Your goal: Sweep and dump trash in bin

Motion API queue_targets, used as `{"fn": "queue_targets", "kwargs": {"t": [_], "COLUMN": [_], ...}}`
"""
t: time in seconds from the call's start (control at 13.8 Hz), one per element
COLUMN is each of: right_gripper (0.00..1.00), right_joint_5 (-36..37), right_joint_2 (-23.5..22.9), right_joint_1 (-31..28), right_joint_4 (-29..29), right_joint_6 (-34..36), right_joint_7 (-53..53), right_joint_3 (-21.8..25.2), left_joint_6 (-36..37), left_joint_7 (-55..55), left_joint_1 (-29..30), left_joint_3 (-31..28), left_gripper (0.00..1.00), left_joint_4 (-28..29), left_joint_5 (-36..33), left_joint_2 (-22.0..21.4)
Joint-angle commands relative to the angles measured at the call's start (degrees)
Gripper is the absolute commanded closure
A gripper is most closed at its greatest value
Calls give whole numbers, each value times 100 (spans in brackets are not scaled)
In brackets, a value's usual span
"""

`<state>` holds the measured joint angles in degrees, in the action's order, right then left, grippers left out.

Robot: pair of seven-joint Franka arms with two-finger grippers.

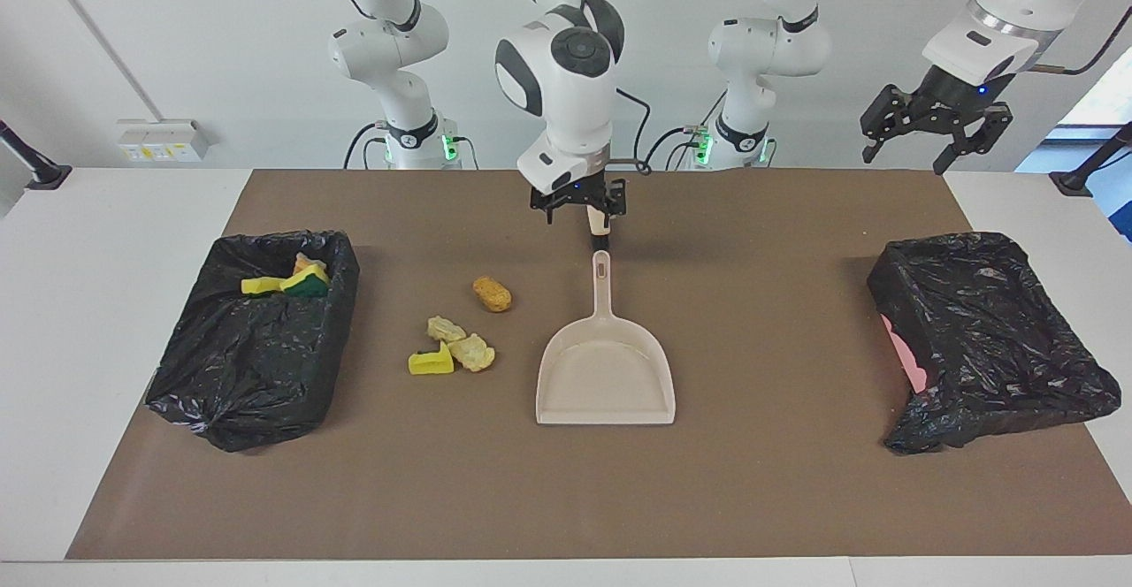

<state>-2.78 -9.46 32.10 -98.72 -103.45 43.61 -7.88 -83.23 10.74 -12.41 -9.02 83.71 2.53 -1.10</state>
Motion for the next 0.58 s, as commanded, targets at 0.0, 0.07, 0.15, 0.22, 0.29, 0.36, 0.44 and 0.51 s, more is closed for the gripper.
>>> {"fn": "queue_targets", "kwargs": {"t": [0.0, 0.07, 0.15, 0.22, 0.29, 0.36, 0.44, 0.51], "right_gripper": [0, 0, 0, 0, 0, 0, 0, 0], "right_joint_5": [-318, -572, -818, -1056, -1102, -1111, -1120, -1120], "right_joint_2": [811, 1049, 1286, 1523, 1647, 1657, 1649, 1614], "right_joint_1": [426, 559, 691, 849, 1042, 1244, 1463, 1753], "right_joint_4": [-1154, -1488, -1901, -2305, -2649, -2904, -3116, -3327], "right_joint_6": [-158, -219, -429, -709, -860, -1035, -1298, -1536], "right_joint_7": [-28, -45, -37, -19, 33, 121, 348, 568], "right_joint_3": [-38, -38, -38, -38, -38, -47, -47, -47], "left_joint_6": [78, 79, 44, 52, 96, 114, 96, 70], "left_joint_7": [-256, -361, -362, -371, -354, -345, -353, -354], "left_joint_1": [168, 282, 596, 791, 819, 863, 837, 828], "left_joint_3": [111, 285, 574, 795, 832, 841, 841, 841], "left_gripper": [0, 0, 0, 0, 0, 0, 0, 0], "left_joint_4": [22, 22, 5, 13, 31, 31, 48, 40], "left_joint_5": [-78, -77, -77, -77, -77, -77, -77, -77], "left_joint_2": [-83, -92, -83, -83, -83, -83, -92, -92]}}
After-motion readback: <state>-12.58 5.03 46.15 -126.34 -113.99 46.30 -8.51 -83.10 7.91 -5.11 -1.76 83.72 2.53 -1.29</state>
